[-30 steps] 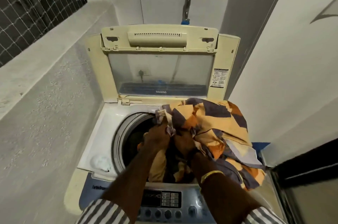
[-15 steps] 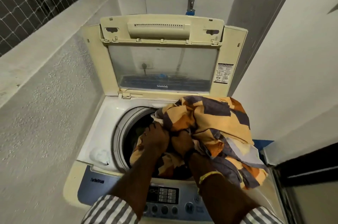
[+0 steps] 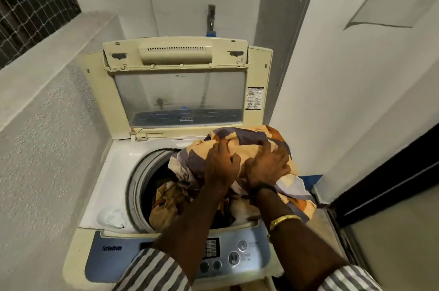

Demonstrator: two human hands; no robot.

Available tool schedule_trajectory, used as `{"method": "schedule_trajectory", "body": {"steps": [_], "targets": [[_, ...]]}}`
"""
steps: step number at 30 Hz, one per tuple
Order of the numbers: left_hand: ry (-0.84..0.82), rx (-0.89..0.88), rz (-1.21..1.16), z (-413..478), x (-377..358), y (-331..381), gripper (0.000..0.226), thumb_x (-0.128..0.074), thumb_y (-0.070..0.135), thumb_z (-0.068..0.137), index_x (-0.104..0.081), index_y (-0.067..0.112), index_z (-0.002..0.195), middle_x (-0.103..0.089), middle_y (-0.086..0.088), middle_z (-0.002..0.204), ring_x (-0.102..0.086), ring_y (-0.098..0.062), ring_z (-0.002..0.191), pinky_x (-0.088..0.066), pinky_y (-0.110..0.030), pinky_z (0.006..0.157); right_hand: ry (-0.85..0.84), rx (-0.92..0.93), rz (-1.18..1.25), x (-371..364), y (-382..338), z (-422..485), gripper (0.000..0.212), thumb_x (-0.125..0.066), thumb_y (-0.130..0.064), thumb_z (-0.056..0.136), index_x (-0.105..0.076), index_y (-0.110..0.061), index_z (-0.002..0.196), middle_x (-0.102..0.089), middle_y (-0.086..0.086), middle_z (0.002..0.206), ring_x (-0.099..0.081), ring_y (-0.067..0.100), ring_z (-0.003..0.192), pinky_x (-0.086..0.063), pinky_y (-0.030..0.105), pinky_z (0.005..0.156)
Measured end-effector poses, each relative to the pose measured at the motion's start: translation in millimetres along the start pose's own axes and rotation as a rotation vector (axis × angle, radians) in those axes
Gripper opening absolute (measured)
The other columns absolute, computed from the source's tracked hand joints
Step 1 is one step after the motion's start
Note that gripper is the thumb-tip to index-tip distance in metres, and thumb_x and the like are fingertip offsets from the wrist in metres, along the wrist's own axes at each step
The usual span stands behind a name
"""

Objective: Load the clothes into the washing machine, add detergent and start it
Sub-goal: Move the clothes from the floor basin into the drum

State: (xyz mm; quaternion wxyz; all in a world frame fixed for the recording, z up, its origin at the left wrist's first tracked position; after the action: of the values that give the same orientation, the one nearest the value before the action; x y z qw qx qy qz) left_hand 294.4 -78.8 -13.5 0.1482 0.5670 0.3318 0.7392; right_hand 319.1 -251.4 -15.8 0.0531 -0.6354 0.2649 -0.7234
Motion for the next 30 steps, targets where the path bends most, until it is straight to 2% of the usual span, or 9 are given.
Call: {"method": "schedule_trajectory", "body": {"steps": [3, 6, 10, 16, 19, 22, 26, 28, 30], "targets": [[0.025, -0.026, -0.009, -8, -8, 5, 0.065, -0.046, 0.042, 0.087, -0.039, 0.011, 0.144, -0.057, -0.013, 0.129, -0.055, -0.031, 0.115, -0.046, -0.042, 0.097, -0.146, -0.152, 0.062, -17, 35, -2, 0.078, -0.065, -0.052, 0.084, -0.026, -0.03, 0.148, -0.03, 0.015, 0.156, -0.031, 0.038, 0.142, -0.026, 0.058, 0.113], [0.038, -0.025, -0.027, -12, -9, 5, 0.061, -0.048, 0.04, 0.086, -0.043, 0.01, 0.14, -0.06, -0.013, 0.123, -0.057, -0.032, 0.111, -0.047, -0.041, 0.093, -0.273, -0.161, 0.03, -28, 44, -11, 0.06, -0.06, -0.045, 0.088, -0.04, -0.019, 0.138, -0.049, 0.015, 0.14, -0.044, 0.037, 0.13, -0.032, 0.054, 0.107], [0.046, -0.042, -0.055, -20, -7, 6, 0.05, -0.054, 0.033, 0.088, -0.049, 0.01, 0.131, -0.062, -0.011, 0.112, -0.056, -0.029, 0.104, -0.045, -0.037, 0.085, -0.174, -0.126, 0.05, -22, 50, -7, 0.035, -0.06, -0.03, 0.09, -0.056, -0.017, 0.122, -0.058, 0.013, 0.128, -0.051, 0.035, 0.12, -0.04, 0.051, 0.101], [-0.08, 0.006, -0.088, -16, -24, -17, 0.051, -0.049, 0.036, 0.088, -0.05, 0.007, 0.13, -0.061, -0.015, 0.117, -0.057, -0.033, 0.108, -0.05, -0.046, 0.091, -0.032, -0.115, 0.143, -11, 29, -11, 0.025, -0.066, -0.021, 0.086, -0.07, -0.013, 0.11, -0.068, 0.015, 0.112, -0.06, 0.036, 0.105, -0.05, 0.047, 0.094], [0.022, 0.013, -0.125, -15, -9, -25, 0.033, -0.049, 0.031, 0.093, -0.057, 0.008, 0.116, -0.064, -0.012, 0.103, -0.06, -0.03, 0.095, -0.051, -0.042, 0.08, 0.0, 0.035, 0.222, -8, -2, -19, 0.026, -0.05, -0.018, 0.082, -0.072, -0.013, 0.095, -0.069, 0.016, 0.098, -0.061, 0.039, 0.092, -0.052, 0.046, 0.081], [0.205, 0.031, -0.181, -16, 21, -37, 0.037, -0.042, 0.035, 0.096, -0.061, 0.008, 0.112, -0.067, -0.01, 0.101, -0.062, -0.026, 0.093, -0.053, -0.042, 0.08, -0.068, 0.15, 0.363, -15, -33, -35, 0.037, -0.038, -0.026, 0.076, -0.071, -0.015, 0.089, -0.07, 0.013, 0.091, -0.062, 0.036, 0.085, -0.053, 0.046, 0.076], [0.368, 0.066, -0.187, -19, 59, -57, 0.044, -0.033, 0.044, 0.098, -0.061, 0.01, 0.101, -0.064, -0.006, 0.09, -0.06, -0.023, 0.084, -0.053, -0.044, 0.075, -0.19, 0.345, 0.471, -18, -90, -64, 0.042, -0.046, -0.049, 0.088, -0.071, -0.017, 0.099, -0.072, 0.007, 0.099, -0.065, 0.028, 0.088, -0.052, 0.034, 0.081], [0.447, 0.095, -0.135, -20, 84, -71, 0.043, -0.033, 0.042, 0.097, -0.061, 0.009, 0.096, -0.063, -0.009, 0.088, -0.059, -0.027, 0.083, -0.051, -0.042, 0.075, -0.282, 0.533, 0.462, -20, -130, -87, 0.06, -0.035, -0.053, 0.088, -0.071, -0.009, 0.106, -0.072, 0.014, 0.105, -0.066, 0.034, 0.093, -0.052, 0.039, 0.085], [0.532, 0.117, -0.127, -25, 106, -88, 0.045, -0.032, 0.041, 0.097, -0.06, 0.006, 0.092, -0.061, -0.012, 0.085, -0.058, -0.03, 0.08, -0.049, -0.043, 0.073, -0.394, 0.565, 0.474, -27, -151, -102, 0.058, -0.036, -0.05, 0.092, -0.069, -0.009, 0.115, -0.071, 0.014, 0.112, -0.065, 0.033, 0.103, -0.051, 0.04, 0.092]]}}
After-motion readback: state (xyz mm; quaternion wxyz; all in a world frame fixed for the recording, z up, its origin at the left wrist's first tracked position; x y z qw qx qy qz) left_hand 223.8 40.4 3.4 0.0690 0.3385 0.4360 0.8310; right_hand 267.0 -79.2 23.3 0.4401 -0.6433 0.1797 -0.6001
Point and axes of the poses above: each hand's wrist, its own z-axis towards the middle knuckle, its own x-axis out of the back of the hand, y = z × x, the point moved 10 cm from there along z, towards the middle knuckle
